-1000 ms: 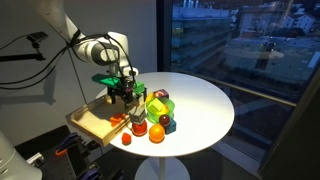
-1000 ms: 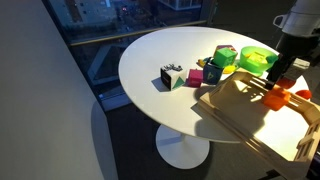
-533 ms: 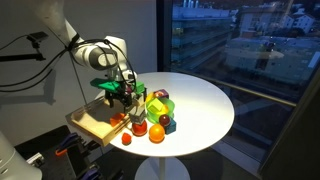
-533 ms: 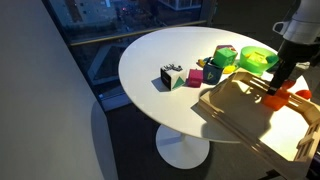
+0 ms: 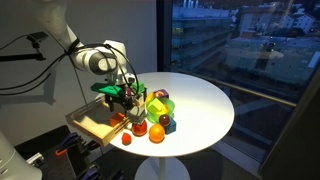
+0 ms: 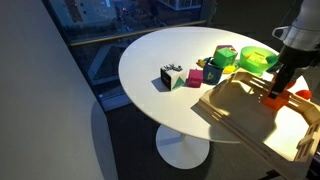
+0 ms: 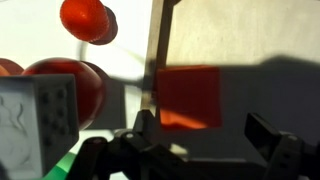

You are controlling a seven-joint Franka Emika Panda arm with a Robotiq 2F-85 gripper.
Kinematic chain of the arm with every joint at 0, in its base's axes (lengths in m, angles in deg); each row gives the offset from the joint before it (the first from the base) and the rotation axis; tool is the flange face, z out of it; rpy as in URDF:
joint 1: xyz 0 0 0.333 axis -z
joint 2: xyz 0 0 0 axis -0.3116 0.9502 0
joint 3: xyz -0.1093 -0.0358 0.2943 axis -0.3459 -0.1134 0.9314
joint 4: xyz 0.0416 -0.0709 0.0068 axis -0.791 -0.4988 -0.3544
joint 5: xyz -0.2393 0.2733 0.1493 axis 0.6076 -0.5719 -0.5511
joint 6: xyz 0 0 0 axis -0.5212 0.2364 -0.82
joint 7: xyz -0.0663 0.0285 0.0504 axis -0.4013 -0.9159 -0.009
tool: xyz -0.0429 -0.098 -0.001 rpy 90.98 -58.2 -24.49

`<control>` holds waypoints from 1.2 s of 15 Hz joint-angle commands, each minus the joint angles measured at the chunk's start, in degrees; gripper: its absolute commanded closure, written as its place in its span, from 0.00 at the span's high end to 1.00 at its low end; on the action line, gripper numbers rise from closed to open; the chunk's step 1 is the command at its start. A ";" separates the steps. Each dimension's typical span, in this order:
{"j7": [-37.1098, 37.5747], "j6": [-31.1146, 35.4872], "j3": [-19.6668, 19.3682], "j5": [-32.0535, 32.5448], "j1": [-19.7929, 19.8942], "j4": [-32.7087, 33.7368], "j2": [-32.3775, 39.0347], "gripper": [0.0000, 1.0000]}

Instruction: Move the orange toy block from the box into the bowl

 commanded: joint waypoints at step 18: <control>3.13 7.46 -0.16 10.20 -0.54 -4.24 -1.07 1.00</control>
